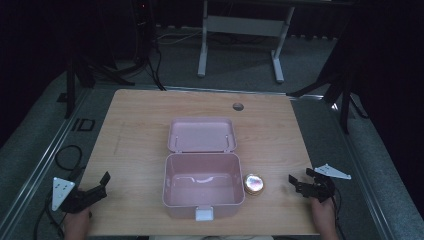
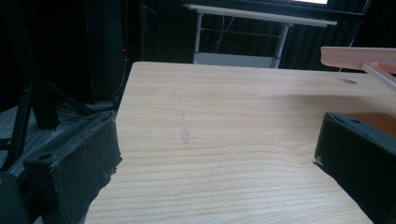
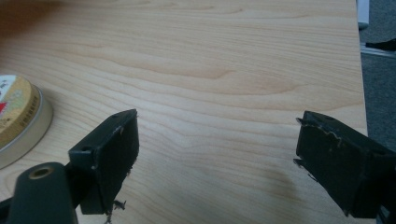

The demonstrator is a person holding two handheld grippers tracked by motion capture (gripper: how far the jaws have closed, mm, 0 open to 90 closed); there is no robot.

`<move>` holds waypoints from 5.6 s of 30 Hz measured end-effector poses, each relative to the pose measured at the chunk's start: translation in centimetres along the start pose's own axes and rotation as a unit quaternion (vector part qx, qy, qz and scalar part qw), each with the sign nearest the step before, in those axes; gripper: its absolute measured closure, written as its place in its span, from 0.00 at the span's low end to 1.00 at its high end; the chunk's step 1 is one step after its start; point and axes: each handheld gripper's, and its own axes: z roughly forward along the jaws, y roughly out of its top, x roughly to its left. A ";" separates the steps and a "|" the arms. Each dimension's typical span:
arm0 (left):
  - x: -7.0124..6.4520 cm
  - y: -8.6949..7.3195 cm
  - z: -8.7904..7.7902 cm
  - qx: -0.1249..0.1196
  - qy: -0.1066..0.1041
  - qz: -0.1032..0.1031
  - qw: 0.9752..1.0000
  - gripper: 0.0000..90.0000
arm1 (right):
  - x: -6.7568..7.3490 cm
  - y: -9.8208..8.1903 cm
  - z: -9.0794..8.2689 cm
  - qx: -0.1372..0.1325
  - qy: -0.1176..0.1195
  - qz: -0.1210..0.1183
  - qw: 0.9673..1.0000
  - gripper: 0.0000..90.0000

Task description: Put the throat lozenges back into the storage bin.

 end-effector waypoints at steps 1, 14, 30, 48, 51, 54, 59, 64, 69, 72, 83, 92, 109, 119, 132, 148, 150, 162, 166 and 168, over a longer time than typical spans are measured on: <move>0.0 0.0 0.0 0.000 0.000 0.000 1.000 0.00 | 0.0 0.0 0.0 0.000 -0.004 -0.002 1.000 0.14; 0.1 0.0 0.0 -0.001 -0.007 -0.001 1.000 0.00 | 0.8 0.4 0.8 0.076 0.108 -0.104 0.986 0.15; 0.1 0.0 0.0 0.002 -0.006 0.002 1.000 0.00 | 1.3 2.6 -0.5 0.257 0.147 -0.239 0.925 0.17; 0.2 0.0 0.0 -0.001 -0.010 -0.002 1.000 0.00 | 4.4 5.9 0.4 0.437 0.137 -0.347 0.819 0.15; 0.2 0.0 0.0 0.000 -0.010 -0.002 1.000 0.00 | 5.7 5.7 0.6 0.438 0.123 -0.387 0.802 0.15; 0.2 0.0 0.0 0.000 -0.010 -0.001 1.000 0.00 | 7.0 5.7 1.1 0.437 0.138 -0.401 0.793 0.15; 0.2 0.0 0.0 -0.001 -0.010 -0.002 1.000 0.00 | 8.9 5.9 2.1 0.440 0.156 -0.415 0.781 0.15; 0.2 0.0 0.0 -0.001 -0.011 -0.002 1.000 0.00 | 10.3 6.5 3.4 0.433 0.158 -0.435 0.773 0.15; 0.2 0.0 0.0 -0.001 -0.012 -0.003 1.000 0.00 | 11.5 7.2 4.8 0.436 0.167 -0.449 0.762 0.16; 0.2 0.0 0.0 -0.001 -0.012 -0.002 1.000 0.00 | 12.2 7.5 5.6 0.437 0.169 -0.459 0.755 0.16; 0.2 0.0 0.0 0.001 -0.014 0.000 1.000 0.00 | 14.5 9.1 7.5 0.417 0.183 -0.482 0.748 0.16; 0.2 0.0 0.0 0.000 -0.016 0.000 1.000 0.00 | 15.6 9.2 8.4 0.418 0.190 -0.494 0.739 0.17; 0.2 0.0 0.0 0.002 -0.016 0.001 1.000 0.00 | 15.4 9.4 7.6 0.431 0.206 -0.498 0.724 0.24; 0.2 0.0 0.0 0.002 -0.015 0.001 1.000 0.00 | 14.8 9.2 5.6 0.436 0.213 -0.494 0.721 0.24; 0.2 0.0 0.0 0.003 -0.015 0.001 1.000 0.00 | 14.9 10.2 2.6 0.418 0.224 -0.500 0.725 0.24; 0.2 0.1 0.1 0.004 -0.015 -0.001 1.000 0.00 | 16.5 13.1 -1.5 0.379 0.232 -0.516 0.732 0.24; 0.2 0.1 0.1 0.004 -0.015 -0.001 1.000 0.00 | 16.8 13.7 -2.0 0.371 0.231 -0.518 0.735 0.24; 0.3 0.1 0.1 0.007 -0.017 -0.003 1.000 0.00 | 19.8 17.2 -3.7 0.316 0.242 -0.542 0.740 0.24; 0.3 0.1 0.1 0.006 -0.018 -0.004 1.000 0.00 | 21.5 17.8 -3.5 0.308 0.251 -0.555 0.730 0.24; 0.3 0.1 0.1 0.006 -0.018 -0.004 1.000 0.00 | 22.3 18.0 -3.5 0.303 0.255 -0.562 0.726 0.24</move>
